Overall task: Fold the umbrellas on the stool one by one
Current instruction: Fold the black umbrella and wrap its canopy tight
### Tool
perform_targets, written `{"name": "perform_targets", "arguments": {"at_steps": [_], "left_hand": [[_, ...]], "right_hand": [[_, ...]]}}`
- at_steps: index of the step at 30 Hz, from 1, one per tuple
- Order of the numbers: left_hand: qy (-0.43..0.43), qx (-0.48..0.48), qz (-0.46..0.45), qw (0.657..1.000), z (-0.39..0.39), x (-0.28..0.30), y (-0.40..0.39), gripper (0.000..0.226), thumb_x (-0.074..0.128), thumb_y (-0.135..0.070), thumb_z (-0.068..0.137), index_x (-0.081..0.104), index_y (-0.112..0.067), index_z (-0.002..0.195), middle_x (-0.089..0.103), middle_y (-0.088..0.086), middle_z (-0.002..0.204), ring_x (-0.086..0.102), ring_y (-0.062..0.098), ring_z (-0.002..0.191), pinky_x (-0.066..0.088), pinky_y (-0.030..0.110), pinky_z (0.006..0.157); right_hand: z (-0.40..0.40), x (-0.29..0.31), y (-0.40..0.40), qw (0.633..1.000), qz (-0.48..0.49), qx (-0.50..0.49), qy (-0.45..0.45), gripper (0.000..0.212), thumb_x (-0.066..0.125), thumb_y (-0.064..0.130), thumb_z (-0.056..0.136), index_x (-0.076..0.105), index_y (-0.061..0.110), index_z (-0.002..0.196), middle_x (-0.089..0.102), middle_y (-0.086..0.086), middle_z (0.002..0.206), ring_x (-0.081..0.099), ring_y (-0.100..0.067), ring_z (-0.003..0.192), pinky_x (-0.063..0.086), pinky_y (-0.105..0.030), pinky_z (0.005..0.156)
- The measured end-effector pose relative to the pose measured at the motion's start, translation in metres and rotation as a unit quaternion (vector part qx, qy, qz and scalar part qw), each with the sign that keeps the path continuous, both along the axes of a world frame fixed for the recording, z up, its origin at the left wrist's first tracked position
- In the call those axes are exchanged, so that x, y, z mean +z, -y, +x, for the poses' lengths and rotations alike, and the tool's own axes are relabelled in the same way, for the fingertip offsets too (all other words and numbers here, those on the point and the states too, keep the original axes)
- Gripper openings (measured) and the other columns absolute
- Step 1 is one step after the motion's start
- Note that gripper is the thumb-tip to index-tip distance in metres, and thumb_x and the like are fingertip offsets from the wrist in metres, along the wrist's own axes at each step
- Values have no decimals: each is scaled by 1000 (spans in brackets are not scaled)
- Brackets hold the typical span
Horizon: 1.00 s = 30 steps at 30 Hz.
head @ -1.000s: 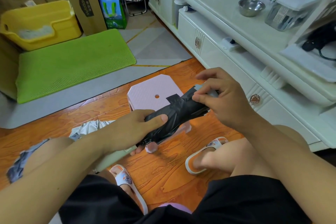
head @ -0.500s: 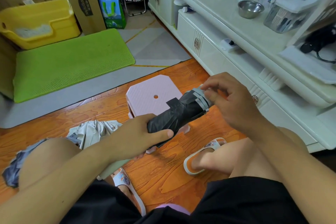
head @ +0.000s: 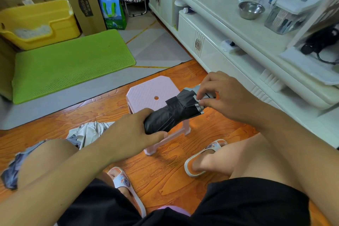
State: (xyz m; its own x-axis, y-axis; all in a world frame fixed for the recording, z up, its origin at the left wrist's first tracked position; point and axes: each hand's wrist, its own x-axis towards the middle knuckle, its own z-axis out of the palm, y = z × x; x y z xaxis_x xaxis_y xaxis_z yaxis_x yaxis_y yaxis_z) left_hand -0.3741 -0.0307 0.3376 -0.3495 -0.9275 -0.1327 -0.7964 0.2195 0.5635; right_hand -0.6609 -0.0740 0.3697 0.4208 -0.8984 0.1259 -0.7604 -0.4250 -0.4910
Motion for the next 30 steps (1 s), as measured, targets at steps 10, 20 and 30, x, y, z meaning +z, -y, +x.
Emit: {"name": "perform_targets", "arguments": {"at_steps": [10, 20, 30], "left_hand": [[-2, -12, 8, 1000, -4, -6, 0, 49, 62, -72, 81, 59, -38, 117, 66, -17, 88, 63, 2, 76, 50, 19, 65], [-23, 7, 37, 999, -4, -7, 6, 43, 61, -70, 83, 61, -39, 113, 68, -15, 89, 64, 3, 77, 52, 22, 65], [-12, 0, 34, 999, -2, -13, 8, 51, 56, -79, 79, 61, -40, 112, 69, -15, 89, 65, 3, 76, 59, 32, 70]], "right_hand": [[2, -2, -1, 999, 30, 33, -11, 6, 70, 26, 93, 66, 31, 95, 55, 12, 106, 48, -2, 104, 37, -18, 89], [-2, -3, 0, 999, 3, 38, 17, 24, 79, 17, 85, 61, 32, 88, 51, 9, 112, 53, -10, 107, 50, -28, 87], [-4, -7, 3, 999, 34, 15, 13, 27, 79, 20, 86, 67, 31, 107, 55, 10, 113, 55, -9, 107, 50, -24, 87]]}}
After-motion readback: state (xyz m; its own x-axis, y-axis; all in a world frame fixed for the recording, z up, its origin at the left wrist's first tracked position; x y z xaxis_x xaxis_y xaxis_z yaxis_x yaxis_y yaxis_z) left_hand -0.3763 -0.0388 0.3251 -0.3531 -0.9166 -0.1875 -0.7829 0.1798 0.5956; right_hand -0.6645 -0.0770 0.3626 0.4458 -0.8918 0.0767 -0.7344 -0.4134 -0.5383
